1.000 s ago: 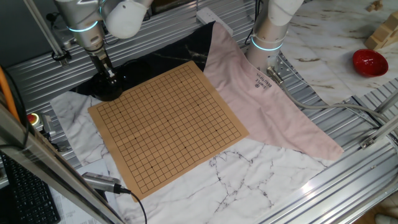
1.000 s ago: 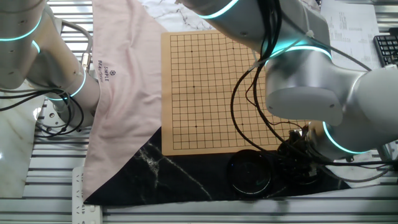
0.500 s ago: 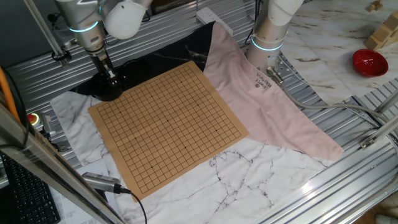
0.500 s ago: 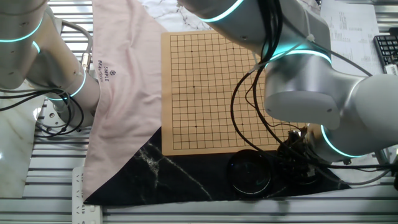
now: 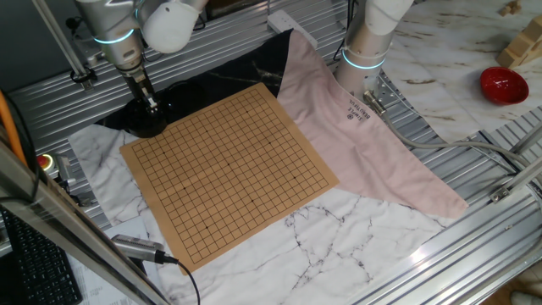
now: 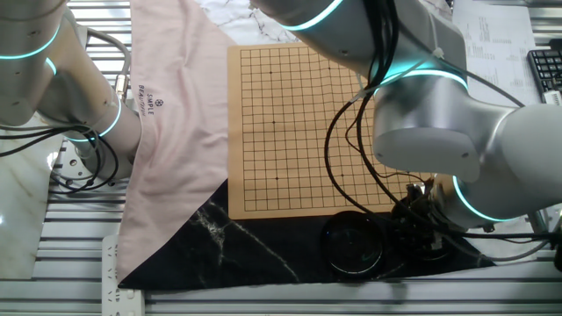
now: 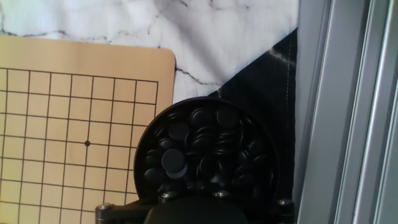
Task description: Play the first move as black on the 3-4 point in the upper right corner of the Go board
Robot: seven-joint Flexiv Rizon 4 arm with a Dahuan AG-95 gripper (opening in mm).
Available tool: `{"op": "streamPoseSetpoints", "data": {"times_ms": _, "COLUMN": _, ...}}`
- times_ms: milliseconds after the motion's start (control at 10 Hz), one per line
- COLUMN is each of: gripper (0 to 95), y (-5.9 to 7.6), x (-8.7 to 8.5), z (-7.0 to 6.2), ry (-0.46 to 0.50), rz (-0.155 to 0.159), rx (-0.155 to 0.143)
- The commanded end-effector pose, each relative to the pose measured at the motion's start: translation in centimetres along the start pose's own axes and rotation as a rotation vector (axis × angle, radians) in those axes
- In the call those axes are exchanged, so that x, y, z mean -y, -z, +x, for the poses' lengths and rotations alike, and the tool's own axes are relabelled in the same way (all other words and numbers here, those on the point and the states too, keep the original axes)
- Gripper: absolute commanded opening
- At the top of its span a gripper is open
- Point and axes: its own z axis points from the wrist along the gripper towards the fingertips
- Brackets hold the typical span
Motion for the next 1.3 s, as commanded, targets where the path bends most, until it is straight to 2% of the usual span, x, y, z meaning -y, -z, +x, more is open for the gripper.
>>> {"op": "streamPoseSetpoints", "data": {"times_ms": 100, "gripper": 0.0, "y": -0.01, "x": 0.03, "z": -0.05, "ry": -0.006, "rz": 0.000, "rx": 0.000}}
{"op": "streamPoseSetpoints", "data": {"times_ms": 200, "gripper": 0.0, "y": 0.07, "x": 0.05, "z": -0.14, "ry": -0.004, "rz": -0.001, "rx": 0.000}}
{"op": "streamPoseSetpoints", "data": {"times_ms": 300, "gripper": 19.0, "y": 0.13, "x": 0.06, "z": -0.21, "ry": -0.001, "rz": -0.002, "rx": -0.002}}
{"op": "streamPoseSetpoints", "data": {"times_ms": 1300, "gripper": 19.0, "y": -0.09, "x": -0.88, "z": -0.53, "ry": 0.001, "rz": -0.002, "rx": 0.002}}
